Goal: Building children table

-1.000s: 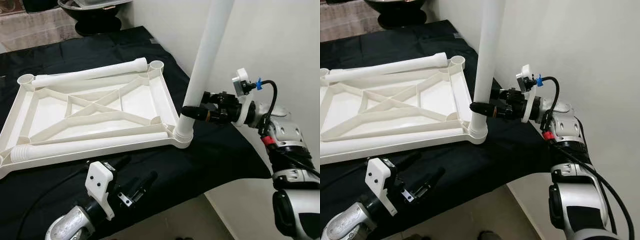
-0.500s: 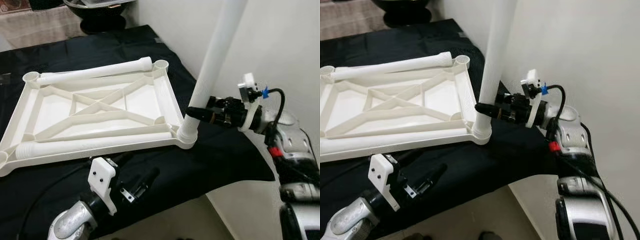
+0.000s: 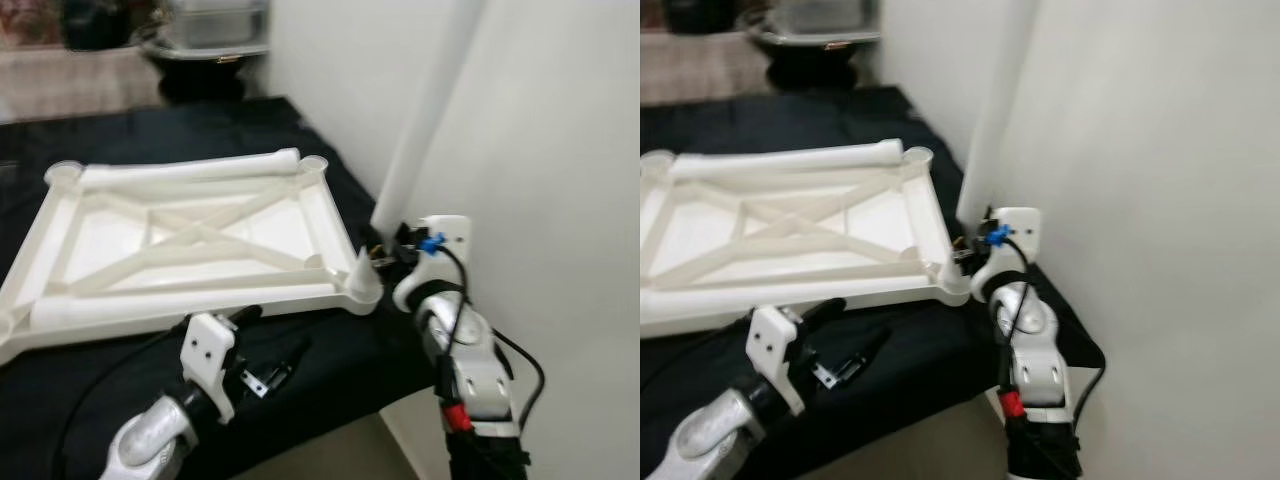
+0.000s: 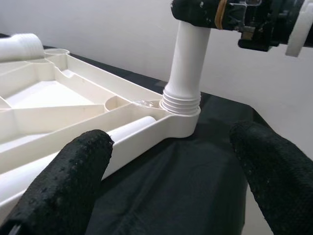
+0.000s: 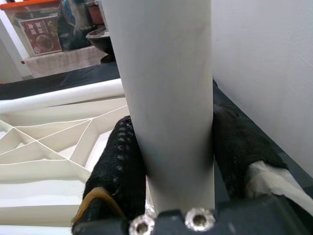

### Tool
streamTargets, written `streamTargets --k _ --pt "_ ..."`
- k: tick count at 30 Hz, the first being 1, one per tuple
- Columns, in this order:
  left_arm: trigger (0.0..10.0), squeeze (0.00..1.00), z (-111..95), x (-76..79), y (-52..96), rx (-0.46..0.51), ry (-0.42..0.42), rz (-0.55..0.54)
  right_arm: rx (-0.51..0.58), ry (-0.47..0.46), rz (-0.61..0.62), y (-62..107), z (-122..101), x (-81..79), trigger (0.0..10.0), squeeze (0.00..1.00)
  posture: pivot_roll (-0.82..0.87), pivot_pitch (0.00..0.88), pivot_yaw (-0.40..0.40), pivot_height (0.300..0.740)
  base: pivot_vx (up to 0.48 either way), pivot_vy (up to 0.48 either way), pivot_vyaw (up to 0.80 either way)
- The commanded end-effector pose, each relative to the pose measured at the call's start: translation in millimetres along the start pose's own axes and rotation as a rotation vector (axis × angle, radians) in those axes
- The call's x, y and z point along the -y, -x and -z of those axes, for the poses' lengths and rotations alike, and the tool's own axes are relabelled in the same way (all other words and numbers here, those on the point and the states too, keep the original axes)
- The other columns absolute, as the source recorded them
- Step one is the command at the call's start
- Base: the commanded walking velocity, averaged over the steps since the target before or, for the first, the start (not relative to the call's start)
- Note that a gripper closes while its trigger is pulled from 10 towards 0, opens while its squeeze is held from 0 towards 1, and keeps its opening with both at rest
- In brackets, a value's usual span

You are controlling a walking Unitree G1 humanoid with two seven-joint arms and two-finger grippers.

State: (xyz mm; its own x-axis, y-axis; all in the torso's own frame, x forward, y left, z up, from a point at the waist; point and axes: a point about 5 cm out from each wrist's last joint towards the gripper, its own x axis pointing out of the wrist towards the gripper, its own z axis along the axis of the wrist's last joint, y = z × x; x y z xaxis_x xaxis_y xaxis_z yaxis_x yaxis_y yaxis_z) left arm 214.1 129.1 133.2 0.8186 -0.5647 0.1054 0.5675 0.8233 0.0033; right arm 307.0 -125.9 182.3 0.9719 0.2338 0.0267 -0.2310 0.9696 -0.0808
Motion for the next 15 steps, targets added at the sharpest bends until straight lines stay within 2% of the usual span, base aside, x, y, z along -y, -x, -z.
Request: streamTargets --k 1,3,4,8,9,11,15 --pt "10.0 0.00 1 1.1 -0.2 0.002 -0.004 -0.006 -0.156 -0.004 0.017 6.1 24 1.6 10.0 0.00 -0.03 0.054 -0.097 0.740 0.000 0.000 0.00" --pt "10.0 0.00 0 1.8 1.1 0.006 -0.001 -0.002 -0.114 -0.043 -0.003 10.7 15 -1.5 10.0 0.00 -0.03 0.069 -0.087 0.740 0.000 0.000 0.00" --pt "10.0 0.00 -1 2.8 2.0 0.006 0.002 0.004 -0.043 -0.088 -0.082 9.8 6 -2.4 10.0 1.00 -0.03 0.088 -0.081 0.740 0.000 0.000 0.00" --pt "10.0 0.00 -3 5.5 5.4 0.008 0.005 0.013 0.081 -0.163 -0.298 9.3 -11 -1.1 10.0 1.00 -0.03 0.102 -0.069 0.740 0.000 0.000 0.00" --pt "10.0 0.00 -5 7.0 7.2 0.009 0.006 0.016 0.092 -0.136 -0.368 9.9 -14 3.7 10.0 1.00 -0.02 0.122 -0.065 0.740 0.000 0.000 0.00" --pt "10.0 0.00 -5 8.0 8.4 0.010 0.007 0.018 0.096 -0.114 -0.413 10.1 -15 7.4 10.0 1.00 -0.02 0.122 -0.065 0.740 0.000 0.000 0.00" --pt "10.0 0.00 -13 12.6 16.4 0.012 0.009 0.023 0.048 0.054 -0.655 5.9 -21 37.2 10.0 1.00 0.00 0.183 -0.039 0.740 0.000 0.000 0.00"
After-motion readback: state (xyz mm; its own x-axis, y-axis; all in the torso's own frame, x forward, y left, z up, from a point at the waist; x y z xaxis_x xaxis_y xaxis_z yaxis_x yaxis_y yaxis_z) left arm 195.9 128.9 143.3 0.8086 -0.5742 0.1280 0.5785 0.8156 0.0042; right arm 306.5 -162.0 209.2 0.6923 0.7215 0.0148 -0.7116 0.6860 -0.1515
